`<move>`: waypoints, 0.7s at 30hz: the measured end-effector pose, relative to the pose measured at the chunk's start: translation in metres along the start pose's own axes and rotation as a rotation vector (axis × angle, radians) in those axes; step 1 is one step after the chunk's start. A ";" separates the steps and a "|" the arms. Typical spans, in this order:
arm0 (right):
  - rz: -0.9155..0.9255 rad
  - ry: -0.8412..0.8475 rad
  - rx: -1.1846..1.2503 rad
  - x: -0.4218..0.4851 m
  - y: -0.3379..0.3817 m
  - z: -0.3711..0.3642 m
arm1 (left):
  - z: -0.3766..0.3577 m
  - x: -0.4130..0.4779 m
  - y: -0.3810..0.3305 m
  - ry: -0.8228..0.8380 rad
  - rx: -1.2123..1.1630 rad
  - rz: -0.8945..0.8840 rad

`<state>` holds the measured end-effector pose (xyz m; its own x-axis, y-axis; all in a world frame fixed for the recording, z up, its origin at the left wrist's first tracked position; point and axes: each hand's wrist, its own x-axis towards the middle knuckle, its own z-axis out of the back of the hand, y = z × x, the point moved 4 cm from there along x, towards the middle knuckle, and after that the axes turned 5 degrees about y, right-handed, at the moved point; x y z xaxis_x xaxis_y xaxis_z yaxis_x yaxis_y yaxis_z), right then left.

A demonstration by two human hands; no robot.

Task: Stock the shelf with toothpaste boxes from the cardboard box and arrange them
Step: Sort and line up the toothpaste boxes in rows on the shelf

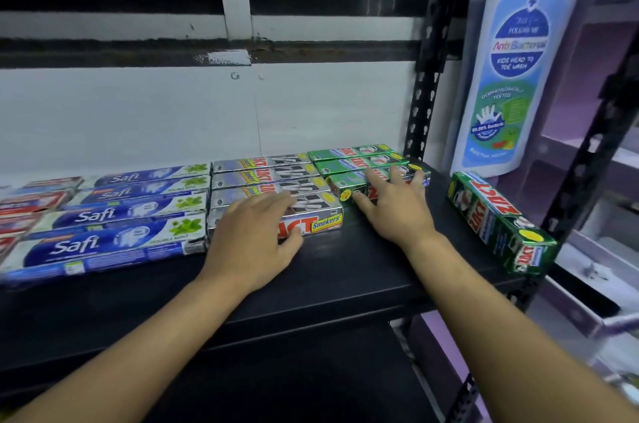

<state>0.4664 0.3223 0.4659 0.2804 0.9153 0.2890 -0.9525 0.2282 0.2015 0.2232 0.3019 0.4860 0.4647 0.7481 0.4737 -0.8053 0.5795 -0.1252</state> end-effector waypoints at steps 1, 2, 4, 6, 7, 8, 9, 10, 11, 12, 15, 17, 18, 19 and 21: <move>0.005 0.000 -0.006 0.002 0.000 -0.002 | 0.000 0.000 0.000 0.001 0.003 0.000; 0.013 -0.001 -0.017 0.004 -0.001 -0.003 | 0.000 0.000 0.000 0.003 0.005 -0.001; 0.025 -0.006 -0.039 0.007 -0.001 -0.006 | -0.001 0.000 0.000 0.004 0.007 0.000; 0.024 -0.018 -0.034 0.007 0.000 -0.007 | -0.001 0.001 0.000 0.006 0.006 0.002; 0.022 -0.022 -0.030 0.006 0.001 -0.006 | -0.001 0.000 0.000 0.006 0.004 0.003; 0.018 -0.023 -0.025 0.003 0.003 -0.004 | -0.001 0.000 0.000 0.005 0.002 0.003; 0.012 -0.020 -0.020 0.001 0.004 -0.002 | -0.001 0.000 0.000 0.003 0.001 0.003; 0.004 -0.014 -0.014 -0.003 0.005 0.000 | -0.001 0.000 0.000 0.003 0.002 0.003; -0.001 -0.010 -0.007 -0.005 0.006 0.002 | -0.001 0.000 0.000 0.003 0.003 0.003; -0.005 -0.009 -0.002 -0.007 0.007 0.004 | -0.001 0.000 0.000 0.004 0.003 0.002; -0.013 -0.009 0.002 -0.009 0.008 0.006 | 0.000 0.000 0.000 0.002 0.004 -0.002; -0.018 -0.005 0.003 -0.009 0.008 0.006 | -0.001 0.000 0.000 0.002 0.000 -0.001; -0.019 -0.007 0.005 -0.009 0.008 0.006 | -0.001 0.000 0.000 0.000 0.000 0.000; -0.019 -0.010 0.009 -0.009 0.008 0.006 | -0.001 0.000 0.000 -0.002 -0.001 0.002; -0.021 -0.009 0.019 -0.008 0.008 0.006 | -0.001 0.000 0.000 -0.004 -0.005 0.004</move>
<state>0.4570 0.3150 0.4705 0.3017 0.9072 0.2932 -0.9440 0.2412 0.2251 0.2238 0.3019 0.4852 0.4600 0.7494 0.4763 -0.8052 0.5781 -0.1318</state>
